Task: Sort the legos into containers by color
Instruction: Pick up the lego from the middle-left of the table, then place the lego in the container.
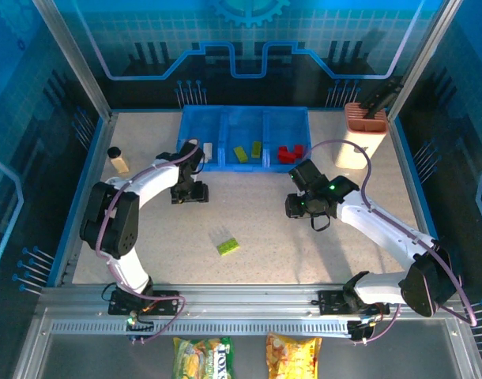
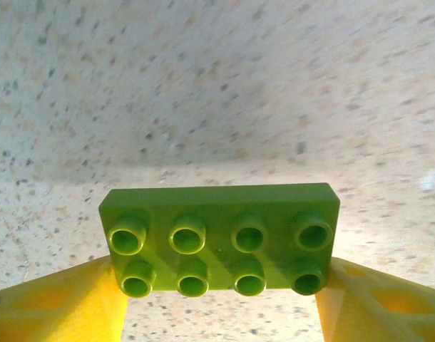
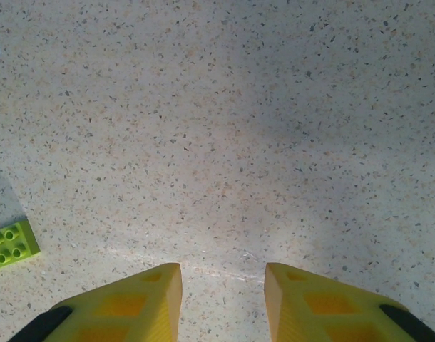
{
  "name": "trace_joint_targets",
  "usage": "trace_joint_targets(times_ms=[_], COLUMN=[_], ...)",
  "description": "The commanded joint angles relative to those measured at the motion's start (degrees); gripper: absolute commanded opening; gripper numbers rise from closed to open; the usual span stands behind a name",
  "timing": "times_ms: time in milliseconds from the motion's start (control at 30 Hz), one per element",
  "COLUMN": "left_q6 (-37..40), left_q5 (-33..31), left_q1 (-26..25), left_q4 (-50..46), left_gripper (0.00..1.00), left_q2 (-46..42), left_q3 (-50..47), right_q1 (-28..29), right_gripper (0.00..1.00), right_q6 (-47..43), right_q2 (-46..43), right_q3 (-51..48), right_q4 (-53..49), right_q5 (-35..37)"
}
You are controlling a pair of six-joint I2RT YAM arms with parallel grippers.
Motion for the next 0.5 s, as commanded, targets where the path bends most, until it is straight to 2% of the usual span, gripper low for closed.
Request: trace_joint_targets(times_ms=[0, 267, 467], left_q6=[-2.1, -4.9, -5.8], left_q5=[1.8, 2.1, 1.6], left_q1=[-2.5, -8.7, -10.6], left_q4=[-1.7, -1.2, 4.6], left_gripper=[0.66, 0.66, 0.66], left_q2=[-2.0, 2.5, 7.2], left_q3=[4.6, 17.2, 25.1], right_q1=[0.7, 0.4, 0.0], right_gripper=[0.37, 0.37, 0.37], right_q6=[-0.3, -0.8, -1.4], right_q2=[-0.9, -2.3, -3.4], right_q3=[0.0, -0.6, -0.9], right_q4=[-0.7, -1.1, -1.4], right_q5=[1.5, 1.8, 1.8])
